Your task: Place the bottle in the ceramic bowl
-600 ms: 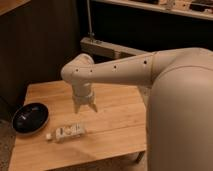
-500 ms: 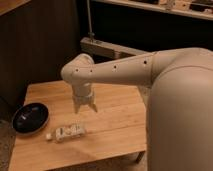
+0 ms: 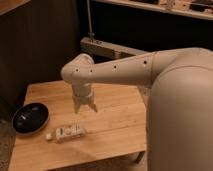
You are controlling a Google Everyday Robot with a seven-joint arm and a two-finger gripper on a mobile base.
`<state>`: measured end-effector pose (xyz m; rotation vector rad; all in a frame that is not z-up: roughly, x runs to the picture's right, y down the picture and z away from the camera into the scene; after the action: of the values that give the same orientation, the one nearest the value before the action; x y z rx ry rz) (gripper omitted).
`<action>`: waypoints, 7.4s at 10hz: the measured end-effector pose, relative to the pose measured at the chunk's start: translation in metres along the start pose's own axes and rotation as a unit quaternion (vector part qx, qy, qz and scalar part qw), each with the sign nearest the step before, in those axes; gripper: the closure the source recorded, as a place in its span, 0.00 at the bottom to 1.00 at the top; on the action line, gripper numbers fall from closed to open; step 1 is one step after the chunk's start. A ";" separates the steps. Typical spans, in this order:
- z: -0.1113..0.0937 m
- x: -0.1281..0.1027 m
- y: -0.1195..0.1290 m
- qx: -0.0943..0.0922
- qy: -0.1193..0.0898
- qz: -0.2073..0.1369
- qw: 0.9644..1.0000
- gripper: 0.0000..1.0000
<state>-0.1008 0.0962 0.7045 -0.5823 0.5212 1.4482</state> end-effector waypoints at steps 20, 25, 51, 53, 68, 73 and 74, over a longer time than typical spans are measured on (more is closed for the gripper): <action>0.000 0.000 0.000 0.000 0.000 0.000 1.000 0.35; 0.000 0.000 0.000 0.000 0.000 0.000 1.000 0.35; -0.012 -0.029 0.030 -0.051 -0.061 -0.411 0.908 0.35; -0.003 -0.022 0.047 -0.059 -0.086 -0.507 0.856 0.35; 0.028 0.020 0.111 -0.127 -0.125 -0.786 0.592 0.35; 0.077 0.048 0.108 -0.112 -0.076 -0.803 0.580 0.35; 0.084 0.052 0.105 -0.108 -0.071 -0.802 0.583 0.35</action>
<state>-0.2042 0.1935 0.7291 -0.7539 -0.3948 -0.2610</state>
